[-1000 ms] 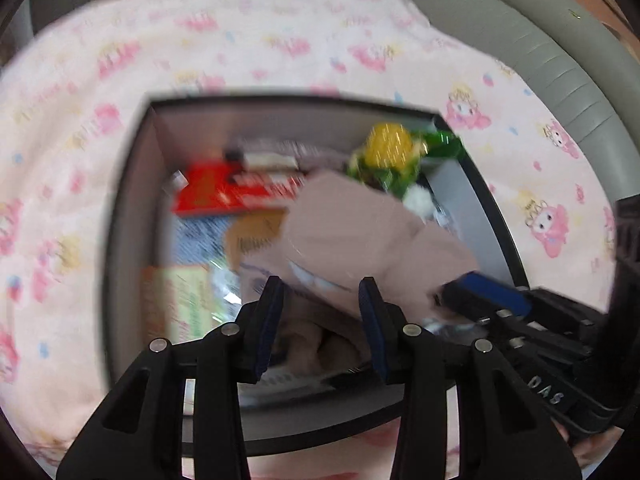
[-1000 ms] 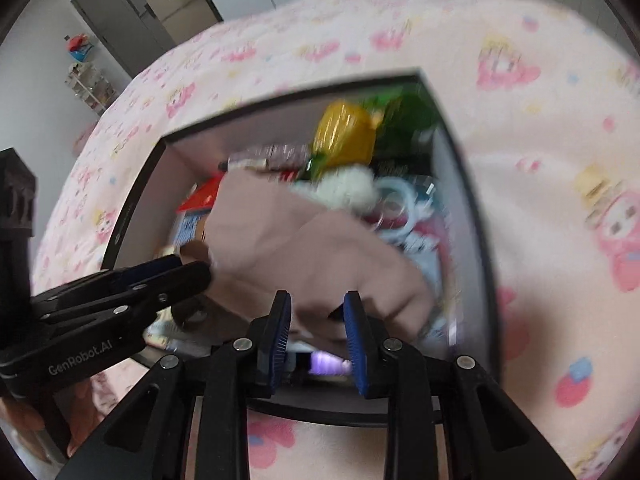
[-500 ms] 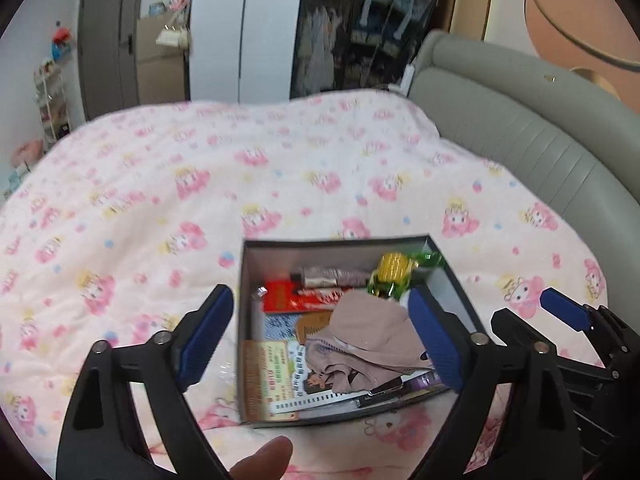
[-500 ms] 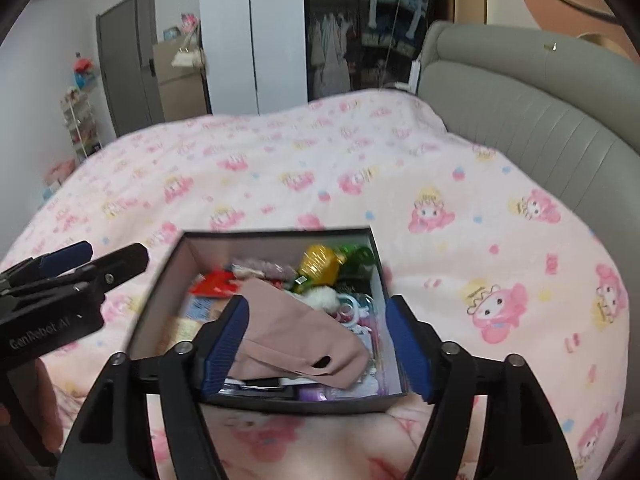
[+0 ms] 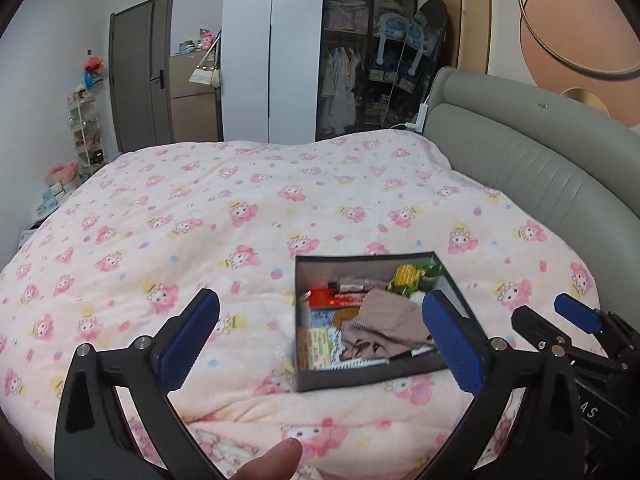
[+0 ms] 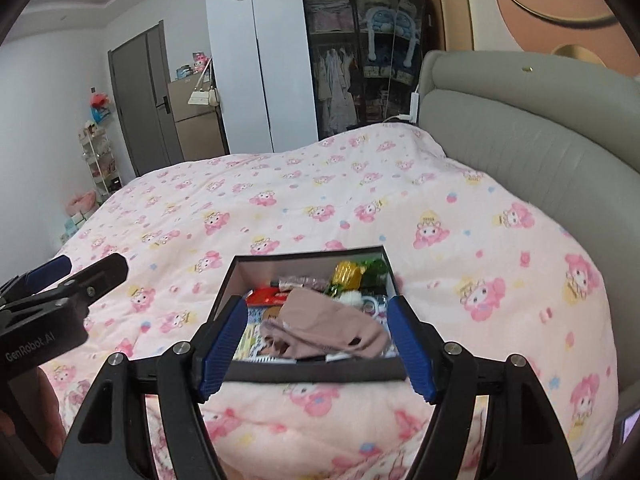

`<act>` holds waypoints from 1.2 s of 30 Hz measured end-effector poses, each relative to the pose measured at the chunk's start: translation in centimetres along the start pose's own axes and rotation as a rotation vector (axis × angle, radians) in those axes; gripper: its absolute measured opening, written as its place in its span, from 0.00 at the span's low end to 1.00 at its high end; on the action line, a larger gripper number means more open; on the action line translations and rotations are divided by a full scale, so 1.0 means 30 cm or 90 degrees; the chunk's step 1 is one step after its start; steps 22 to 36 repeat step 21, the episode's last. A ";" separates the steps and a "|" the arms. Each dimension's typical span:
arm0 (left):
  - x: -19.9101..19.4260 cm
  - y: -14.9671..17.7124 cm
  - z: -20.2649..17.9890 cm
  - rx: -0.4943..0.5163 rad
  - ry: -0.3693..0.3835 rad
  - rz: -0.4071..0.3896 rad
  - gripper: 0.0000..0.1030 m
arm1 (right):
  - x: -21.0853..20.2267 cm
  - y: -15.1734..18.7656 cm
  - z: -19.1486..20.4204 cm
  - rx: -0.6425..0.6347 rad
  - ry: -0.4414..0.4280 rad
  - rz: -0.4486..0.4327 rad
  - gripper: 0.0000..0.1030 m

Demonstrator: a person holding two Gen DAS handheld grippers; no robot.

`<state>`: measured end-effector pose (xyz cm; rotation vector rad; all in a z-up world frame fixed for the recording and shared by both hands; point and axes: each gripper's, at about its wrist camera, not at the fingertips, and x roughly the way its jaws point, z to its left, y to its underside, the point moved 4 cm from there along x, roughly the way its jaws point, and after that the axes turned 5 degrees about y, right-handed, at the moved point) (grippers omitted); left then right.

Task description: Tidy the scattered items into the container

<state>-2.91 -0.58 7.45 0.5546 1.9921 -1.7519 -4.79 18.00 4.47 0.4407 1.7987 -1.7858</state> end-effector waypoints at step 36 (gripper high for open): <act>-0.037 0.174 0.022 -0.005 0.017 0.050 0.99 | -0.012 0.145 0.056 -0.014 0.022 0.041 0.68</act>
